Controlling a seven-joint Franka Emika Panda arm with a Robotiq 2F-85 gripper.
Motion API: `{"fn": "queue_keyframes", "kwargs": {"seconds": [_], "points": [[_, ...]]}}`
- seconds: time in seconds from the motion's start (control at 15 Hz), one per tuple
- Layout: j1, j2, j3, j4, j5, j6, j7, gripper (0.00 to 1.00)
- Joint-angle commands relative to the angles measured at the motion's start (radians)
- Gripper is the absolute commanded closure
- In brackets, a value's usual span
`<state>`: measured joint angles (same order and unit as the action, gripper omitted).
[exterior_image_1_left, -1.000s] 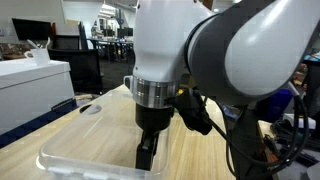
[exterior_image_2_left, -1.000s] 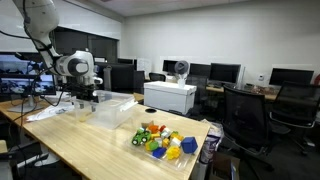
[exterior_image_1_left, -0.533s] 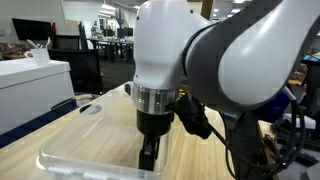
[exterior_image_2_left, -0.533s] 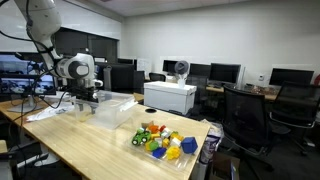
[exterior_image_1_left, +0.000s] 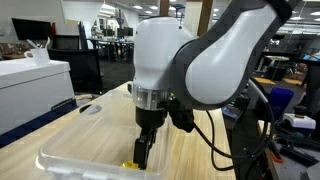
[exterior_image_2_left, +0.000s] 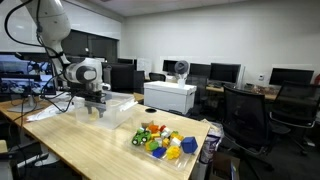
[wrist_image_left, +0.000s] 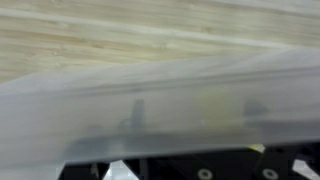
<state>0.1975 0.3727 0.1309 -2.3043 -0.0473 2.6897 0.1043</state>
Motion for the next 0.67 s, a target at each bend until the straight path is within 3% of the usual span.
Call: {"fn": "queue_keyframes", "kwargs": {"seconds": [0.0,0.13,0.33,0.6], "points": [[-0.034,-0.026,-0.023,-0.043,0.015,0.04,-0.01,0.0],[-0.024,-0.055,-0.015,-0.06,0.014,0.057,-0.007,0.0],[-0.001,-0.228,0.04,-0.144,0.025,0.054,-0.008,0.0],[0.013,-0.274,0.066,-0.152,0.025,0.044,-0.017,0.0]]}}
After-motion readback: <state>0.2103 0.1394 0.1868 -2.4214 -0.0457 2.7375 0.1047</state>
